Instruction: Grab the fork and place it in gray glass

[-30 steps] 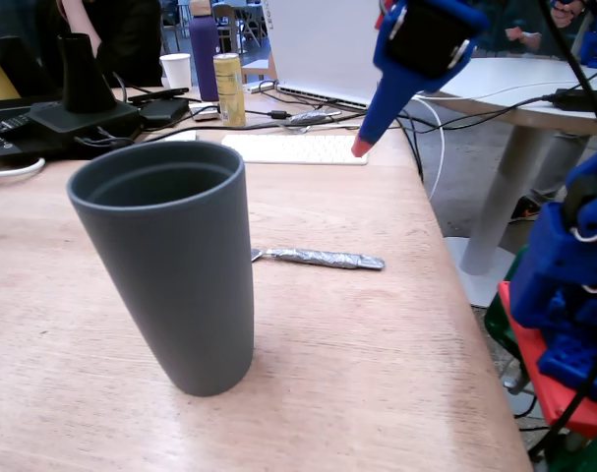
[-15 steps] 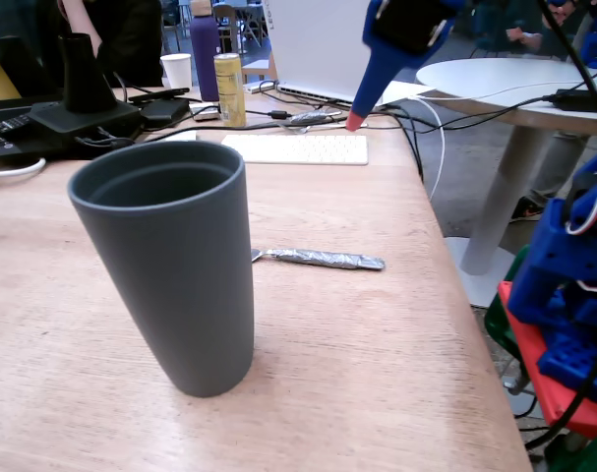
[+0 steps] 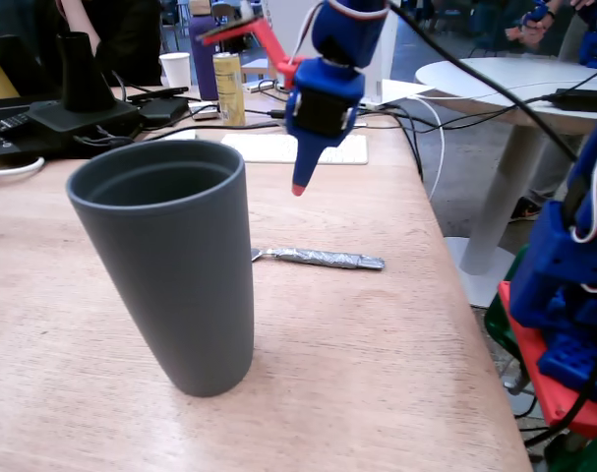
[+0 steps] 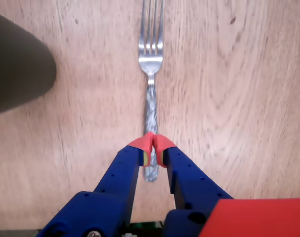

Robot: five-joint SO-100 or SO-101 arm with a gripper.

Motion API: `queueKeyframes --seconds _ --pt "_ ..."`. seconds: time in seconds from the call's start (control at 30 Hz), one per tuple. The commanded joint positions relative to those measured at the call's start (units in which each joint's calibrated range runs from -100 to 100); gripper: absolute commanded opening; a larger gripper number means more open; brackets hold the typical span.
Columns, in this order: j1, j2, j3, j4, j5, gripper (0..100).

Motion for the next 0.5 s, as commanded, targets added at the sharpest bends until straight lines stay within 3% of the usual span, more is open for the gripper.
queueKeyframes --seconds 0.0,0.17,0.47 --pt "-0.06 6.86 -11.59 -0.85 -0.10 0" --pt "-0.06 17.83 -19.99 -0.93 -0.39 0" --pt "-0.40 26.67 -20.18 -5.69 -0.15 0"
